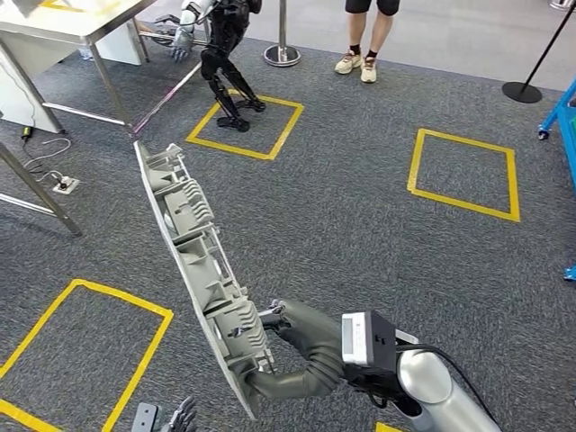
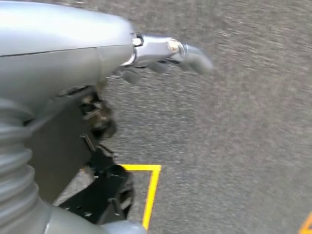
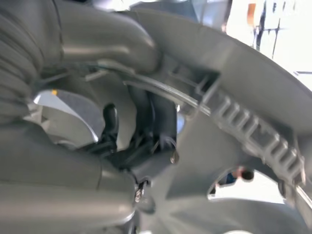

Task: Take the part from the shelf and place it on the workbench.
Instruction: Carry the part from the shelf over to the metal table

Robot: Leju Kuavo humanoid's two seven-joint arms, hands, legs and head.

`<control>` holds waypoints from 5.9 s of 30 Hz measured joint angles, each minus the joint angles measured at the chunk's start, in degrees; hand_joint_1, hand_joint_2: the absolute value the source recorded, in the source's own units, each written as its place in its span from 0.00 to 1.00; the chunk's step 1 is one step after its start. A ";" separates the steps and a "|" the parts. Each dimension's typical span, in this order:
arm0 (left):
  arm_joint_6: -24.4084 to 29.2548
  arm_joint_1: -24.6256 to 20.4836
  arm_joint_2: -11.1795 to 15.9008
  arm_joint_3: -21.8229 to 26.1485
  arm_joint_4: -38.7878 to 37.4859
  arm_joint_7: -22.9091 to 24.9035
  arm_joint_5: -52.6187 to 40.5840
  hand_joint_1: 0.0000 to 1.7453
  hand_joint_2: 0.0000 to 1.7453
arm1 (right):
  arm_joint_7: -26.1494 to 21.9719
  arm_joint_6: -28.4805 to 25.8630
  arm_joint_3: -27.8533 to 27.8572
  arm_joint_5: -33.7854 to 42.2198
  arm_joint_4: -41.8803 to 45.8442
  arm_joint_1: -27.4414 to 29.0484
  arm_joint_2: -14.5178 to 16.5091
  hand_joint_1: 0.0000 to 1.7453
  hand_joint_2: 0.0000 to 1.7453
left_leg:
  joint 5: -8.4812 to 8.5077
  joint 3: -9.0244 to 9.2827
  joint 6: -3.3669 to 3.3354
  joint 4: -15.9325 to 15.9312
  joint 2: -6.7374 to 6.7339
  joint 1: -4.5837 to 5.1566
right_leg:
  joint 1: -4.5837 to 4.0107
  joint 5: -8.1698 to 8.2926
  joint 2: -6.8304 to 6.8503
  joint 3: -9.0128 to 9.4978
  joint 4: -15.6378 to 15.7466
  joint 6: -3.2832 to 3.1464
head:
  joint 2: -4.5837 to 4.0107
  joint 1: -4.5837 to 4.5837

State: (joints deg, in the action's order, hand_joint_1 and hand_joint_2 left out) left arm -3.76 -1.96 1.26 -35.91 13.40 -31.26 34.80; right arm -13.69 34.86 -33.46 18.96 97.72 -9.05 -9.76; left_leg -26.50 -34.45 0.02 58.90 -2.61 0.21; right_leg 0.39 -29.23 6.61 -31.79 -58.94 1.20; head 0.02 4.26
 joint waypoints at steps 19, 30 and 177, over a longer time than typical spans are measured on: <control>1.08 -0.20 -0.38 0.05 -0.04 0.34 1.01 0.00 1.00 | -0.01 0.50 -0.16 0.31 -0.97 -0.84 0.21 1.00 1.00 | -2.84 -3.25 1.60 5.69 5.35 -0.57 | 0.54 1.59 -6.65 -1.26 0.47 -1.72 | 0.00 -0.27; 1.43 -0.20 -0.39 0.07 -0.02 0.58 1.13 0.00 1.00 | 0.14 0.50 -0.20 0.28 -1.16 -1.02 0.76 1.00 1.00 | -0.01 0.23 -0.06 -0.07 -0.14 0.12 | -0.22 0.49 0.45 -0.30 0.28 -0.34 | -0.01 -0.32; 2.01 -0.09 0.04 0.51 -0.46 -0.65 0.87 0.00 1.00 | 1.31 -0.48 2.46 1.28 -3.96 0.82 2.96 1.00 1.00 | 0.54 0.54 -0.80 -0.81 2.78 -1.47 | 1.44 -0.97 -6.25 -4.65 -6.95 2.70 | -0.02 -0.74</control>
State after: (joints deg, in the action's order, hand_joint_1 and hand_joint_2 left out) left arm -1.75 -2.06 1.30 -35.40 12.94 -31.91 35.67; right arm -12.38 34.39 -30.99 20.24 93.77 -8.23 -6.81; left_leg -25.97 -33.91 -0.78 58.09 0.17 -1.25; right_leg 1.84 -30.20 0.36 -36.44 -65.88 3.89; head 0.00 3.52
